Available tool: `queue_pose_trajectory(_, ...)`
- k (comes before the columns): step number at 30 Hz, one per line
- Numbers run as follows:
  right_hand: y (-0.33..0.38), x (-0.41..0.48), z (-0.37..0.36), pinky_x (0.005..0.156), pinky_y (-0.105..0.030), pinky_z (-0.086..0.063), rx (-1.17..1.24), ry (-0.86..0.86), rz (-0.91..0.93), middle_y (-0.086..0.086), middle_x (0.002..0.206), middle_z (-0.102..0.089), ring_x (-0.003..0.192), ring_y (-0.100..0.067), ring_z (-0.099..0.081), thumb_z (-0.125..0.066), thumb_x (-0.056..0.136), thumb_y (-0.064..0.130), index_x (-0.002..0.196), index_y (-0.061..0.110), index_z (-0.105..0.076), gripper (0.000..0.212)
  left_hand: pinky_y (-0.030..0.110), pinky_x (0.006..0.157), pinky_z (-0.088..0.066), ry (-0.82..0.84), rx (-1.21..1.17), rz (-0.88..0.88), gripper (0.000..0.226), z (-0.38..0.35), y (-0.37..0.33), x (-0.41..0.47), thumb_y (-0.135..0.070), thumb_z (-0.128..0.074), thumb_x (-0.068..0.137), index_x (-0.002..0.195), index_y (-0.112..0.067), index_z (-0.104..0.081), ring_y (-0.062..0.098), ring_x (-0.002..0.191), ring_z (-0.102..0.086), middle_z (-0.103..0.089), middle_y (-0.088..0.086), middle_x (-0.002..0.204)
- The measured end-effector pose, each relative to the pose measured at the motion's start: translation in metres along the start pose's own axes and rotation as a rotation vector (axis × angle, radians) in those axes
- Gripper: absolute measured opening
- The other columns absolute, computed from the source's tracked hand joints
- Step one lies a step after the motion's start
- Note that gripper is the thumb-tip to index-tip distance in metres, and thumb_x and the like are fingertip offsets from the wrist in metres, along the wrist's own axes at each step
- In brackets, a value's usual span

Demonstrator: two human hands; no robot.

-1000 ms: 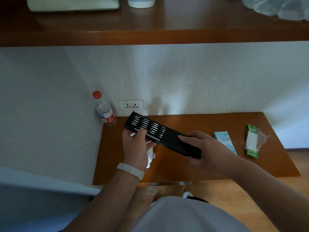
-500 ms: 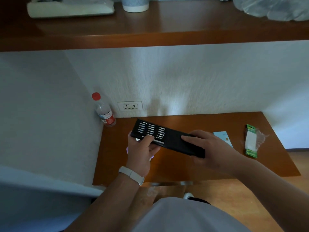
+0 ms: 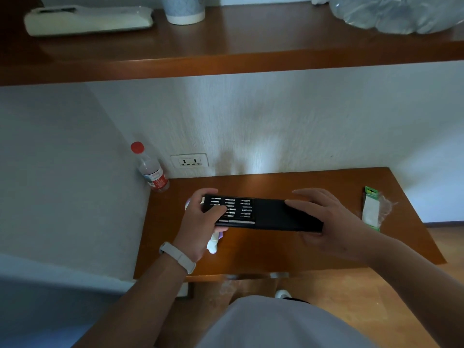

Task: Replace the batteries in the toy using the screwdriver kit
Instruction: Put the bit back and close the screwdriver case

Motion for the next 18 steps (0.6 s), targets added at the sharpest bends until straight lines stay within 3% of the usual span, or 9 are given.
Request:
queue_pose_trajectory(3, -0.019, -0.002, 0.008, 0.092, -0.016, -0.046, 0.236, -0.088, -0.169, 0.023, 0.144, -0.031, 0.131, -0.003, -0.036, -0.06, 0.08, 0.058, 0.141, 0.049, -0.038, 0.065, 0.037, 0.049, -0.053, -0.028, 0.035, -0.023, 0.031, -0.001, -0.003, 0.0, -0.01, -0.065, 0.09, 0.111, -0.03, -0.055, 0.039, 0.074, -0.069, -0.062, 0.022, 0.116)
queue_pose_trajectory(5, -0.034, -0.003, 0.01, 0.08, -0.008, -0.049, 0.372, -0.162, -0.309, 0.021, 0.134, -0.041, 0.118, 0.004, -0.047, -0.065, 0.082, 0.053, 0.139, 0.049, -0.037, 0.064, 0.054, 0.057, -0.059, -0.039, 0.058, -0.039, 0.03, -0.002, -0.008, -0.002, -0.019, -0.068, 0.083, 0.106, -0.034, -0.056, 0.04, 0.078, -0.071, -0.064, 0.018, 0.113)
queue_pose_trajectory(7, -0.048, -0.004, 0.005, 0.07, -0.007, -0.051, 0.529, -0.178, -0.442, 0.016, 0.121, -0.053, 0.103, 0.008, -0.056, -0.068, 0.087, 0.04, 0.137, 0.047, -0.037, 0.059, 0.068, 0.067, -0.055, -0.047, 0.071, -0.044, 0.032, -0.003, -0.012, -0.005, -0.024, -0.068, 0.077, 0.103, -0.036, -0.056, 0.038, 0.084, -0.072, -0.065, 0.014, 0.109)
queue_pose_trajectory(9, -0.055, -0.006, -0.005, 0.066, -0.014, -0.055, 0.75, -0.169, -0.537, 0.005, 0.114, -0.058, 0.092, 0.001, -0.064, -0.069, 0.089, 0.036, 0.127, 0.046, -0.046, 0.046, 0.069, 0.069, -0.054, -0.054, 0.068, -0.048, 0.033, -0.006, -0.015, -0.006, -0.024, -0.067, 0.076, 0.104, -0.036, -0.056, 0.036, 0.085, -0.073, -0.066, 0.012, 0.108)
queue_pose_trajectory(11, -0.057, -0.007, -0.01, 0.065, -0.024, -0.059, 0.962, -0.189, -0.599, -0.005, 0.116, -0.057, 0.09, -0.012, -0.07, -0.071, 0.088, 0.03, 0.113, 0.046, -0.056, 0.033, 0.064, 0.069, -0.055, -0.061, 0.074, -0.058, 0.032, -0.01, -0.016, -0.006, -0.023, -0.066, 0.077, 0.106, -0.034, -0.055, 0.034, 0.084, -0.074, -0.065, 0.013, 0.109)
queue_pose_trajectory(13, -0.06, -0.007, -0.01, 0.064, -0.031, -0.06, 1.072, -0.237, -0.638, -0.009, 0.117, -0.055, 0.091, -0.024, -0.07, -0.073, 0.087, 0.024, 0.103, 0.044, -0.062, 0.028, 0.05, 0.064, -0.056, -0.059, 0.06, -0.076, 0.031, -0.015, -0.016, -0.005, -0.017, -0.066, 0.085, 0.11, -0.031, -0.054, 0.032, 0.085, -0.074, -0.065, 0.014, 0.11)
queue_pose_trajectory(15, -0.062, -0.007, -0.008, 0.063, -0.033, -0.059, 1.128, -0.269, -0.657, -0.011, 0.116, -0.057, 0.091, -0.027, -0.07, -0.074, 0.087, 0.02, 0.1, 0.04, -0.063, 0.027, 0.034, 0.054, -0.055, -0.052, 0.045, -0.094, 0.029, -0.021, -0.016, -0.005, -0.007, -0.061, 0.093, 0.113, -0.027, -0.054, 0.027, 0.086, -0.074, -0.065, 0.013, 0.109)
queue_pose_trajectory(18, -0.065, -0.007, -0.007, 0.06, -0.033, -0.058, 1.182, -0.269, -0.668, -0.012, 0.115, -0.058, 0.087, -0.027, -0.072, -0.073, 0.087, 0.016, 0.101, 0.036, -0.063, 0.026, 0.024, 0.05, -0.053, -0.066, 0.019, -0.084, 0.029, -0.029, -0.013, -0.004, -0.001, -0.059, 0.093, 0.112, -0.022, -0.056, 0.025, 0.088, -0.073, -0.064, 0.011, 0.108)
Point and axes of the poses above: each hand's wrist, its own x-axis towards the middle knuckle, its own z-axis out of the back of the hand, y = z × x, the point moved 8 cm from there along x, towards the middle knuckle
